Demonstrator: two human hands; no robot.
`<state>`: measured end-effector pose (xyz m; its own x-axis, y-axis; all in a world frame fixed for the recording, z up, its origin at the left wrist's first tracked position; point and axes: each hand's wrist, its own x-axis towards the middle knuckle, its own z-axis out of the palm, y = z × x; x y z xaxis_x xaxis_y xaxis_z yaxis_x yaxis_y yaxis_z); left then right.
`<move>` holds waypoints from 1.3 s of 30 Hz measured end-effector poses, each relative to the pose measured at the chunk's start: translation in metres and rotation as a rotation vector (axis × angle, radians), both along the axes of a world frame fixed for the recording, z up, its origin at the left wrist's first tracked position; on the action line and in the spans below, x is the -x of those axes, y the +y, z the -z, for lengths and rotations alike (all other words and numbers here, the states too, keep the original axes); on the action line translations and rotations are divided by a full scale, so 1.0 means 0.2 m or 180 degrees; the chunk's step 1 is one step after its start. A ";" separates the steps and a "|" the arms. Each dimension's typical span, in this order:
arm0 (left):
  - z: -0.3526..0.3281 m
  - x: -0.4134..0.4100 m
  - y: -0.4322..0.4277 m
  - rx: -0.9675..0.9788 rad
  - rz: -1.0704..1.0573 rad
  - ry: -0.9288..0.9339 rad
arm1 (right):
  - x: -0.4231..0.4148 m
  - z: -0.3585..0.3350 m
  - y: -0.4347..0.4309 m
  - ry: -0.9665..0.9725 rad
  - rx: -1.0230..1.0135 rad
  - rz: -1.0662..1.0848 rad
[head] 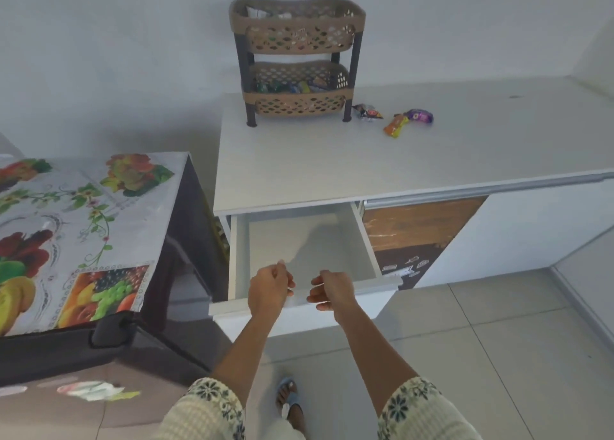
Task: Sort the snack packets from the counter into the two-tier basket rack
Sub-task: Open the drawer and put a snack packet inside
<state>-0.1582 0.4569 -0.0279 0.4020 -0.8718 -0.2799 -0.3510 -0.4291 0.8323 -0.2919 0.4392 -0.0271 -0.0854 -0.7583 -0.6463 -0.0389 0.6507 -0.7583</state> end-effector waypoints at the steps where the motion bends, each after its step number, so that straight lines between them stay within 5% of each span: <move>1: -0.02 0.00 -0.07 0.0057 0.0063 -0.0064 | -0.01 -0.03 -0.06 0.0081 0.0146 -0.0077; 11: -0.20 0.09 -0.79 0.0341 0.0903 -0.1151 | 0.03 -0.15 -0.72 0.1076 0.0938 -0.0359; 16: -0.21 0.19 -1.04 0.0239 0.1263 -0.1285 | 0.15 -0.14 -0.93 0.1862 0.1116 -0.0428; 32: -0.13 0.74 -2.24 0.0401 0.1829 -0.1927 | 0.81 -0.04 -2.14 0.2965 0.1292 -0.0673; 39: 0.00 0.99 -2.93 0.0077 0.1181 -0.0773 | 0.99 0.12 -2.73 0.3178 0.1358 -0.0560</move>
<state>-0.3559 -0.1301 -0.0283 0.1122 -0.9746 -0.1936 -0.6641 -0.2185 0.7150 -0.4906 -0.1071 -0.0514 -0.2925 -0.9558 -0.0283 -0.8266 0.2676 -0.4952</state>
